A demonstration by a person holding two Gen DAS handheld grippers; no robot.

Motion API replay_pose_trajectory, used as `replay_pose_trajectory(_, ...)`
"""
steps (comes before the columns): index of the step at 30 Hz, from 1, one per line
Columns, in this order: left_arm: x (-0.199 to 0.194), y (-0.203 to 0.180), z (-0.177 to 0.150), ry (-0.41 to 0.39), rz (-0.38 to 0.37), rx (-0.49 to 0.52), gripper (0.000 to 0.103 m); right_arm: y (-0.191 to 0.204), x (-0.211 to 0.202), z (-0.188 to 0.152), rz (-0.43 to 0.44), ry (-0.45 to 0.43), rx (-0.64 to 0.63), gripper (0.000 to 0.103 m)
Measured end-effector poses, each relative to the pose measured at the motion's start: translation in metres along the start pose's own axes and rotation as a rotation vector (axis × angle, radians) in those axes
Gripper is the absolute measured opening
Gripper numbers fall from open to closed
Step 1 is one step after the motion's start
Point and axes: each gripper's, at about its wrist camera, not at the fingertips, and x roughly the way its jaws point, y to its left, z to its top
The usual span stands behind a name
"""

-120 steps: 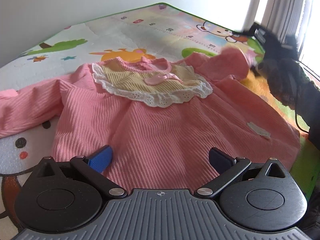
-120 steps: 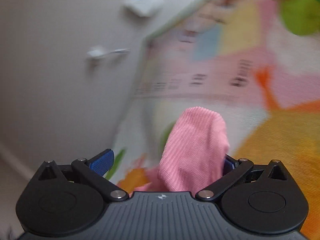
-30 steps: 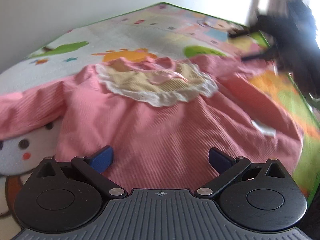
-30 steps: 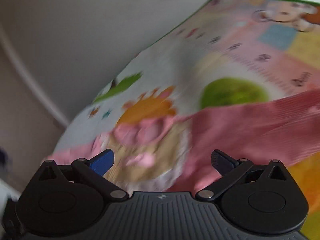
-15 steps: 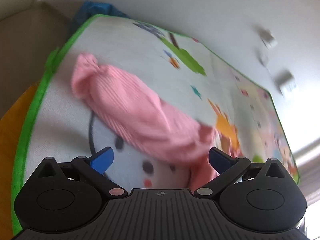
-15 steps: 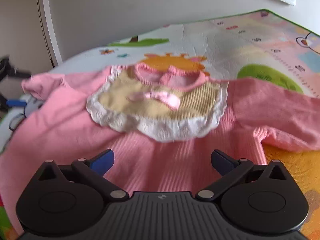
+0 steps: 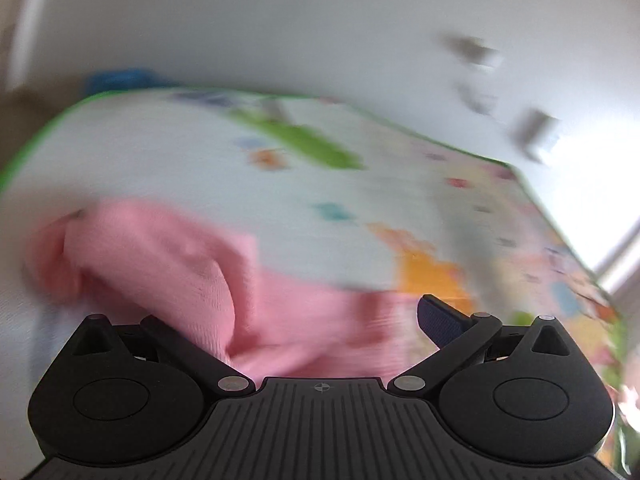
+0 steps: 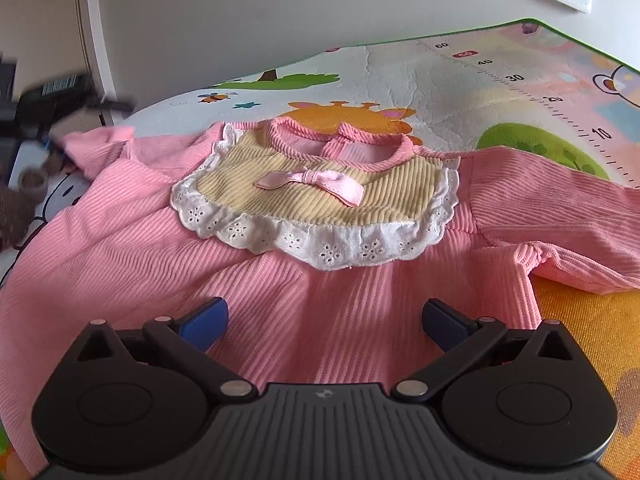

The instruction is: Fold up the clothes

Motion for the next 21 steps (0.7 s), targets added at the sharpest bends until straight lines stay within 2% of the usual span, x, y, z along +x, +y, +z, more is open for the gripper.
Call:
replay_pose_trajectory(12, -0.009, -0.125, -0.024, 0.076, -0.392, 0.518, 0.103, 0.005, -0.004, -0.001, 0.001, -0.001, -0.007, 0.103)
replay_pose_trajectory(19, 0.000, -0.086, -0.014, 0.120, -0.328, 0.340, 0.103, 0.005, -0.003, -0.001, 0.002, 0.001, -0.010, 0.103)
replay_pose_trajectory(21, 0.003, -0.083, -0.006, 0.131, -0.336, 0.274, 0.103, 0.004, -0.003, -0.001, 0.001, 0.001, -0.010, 0.103)
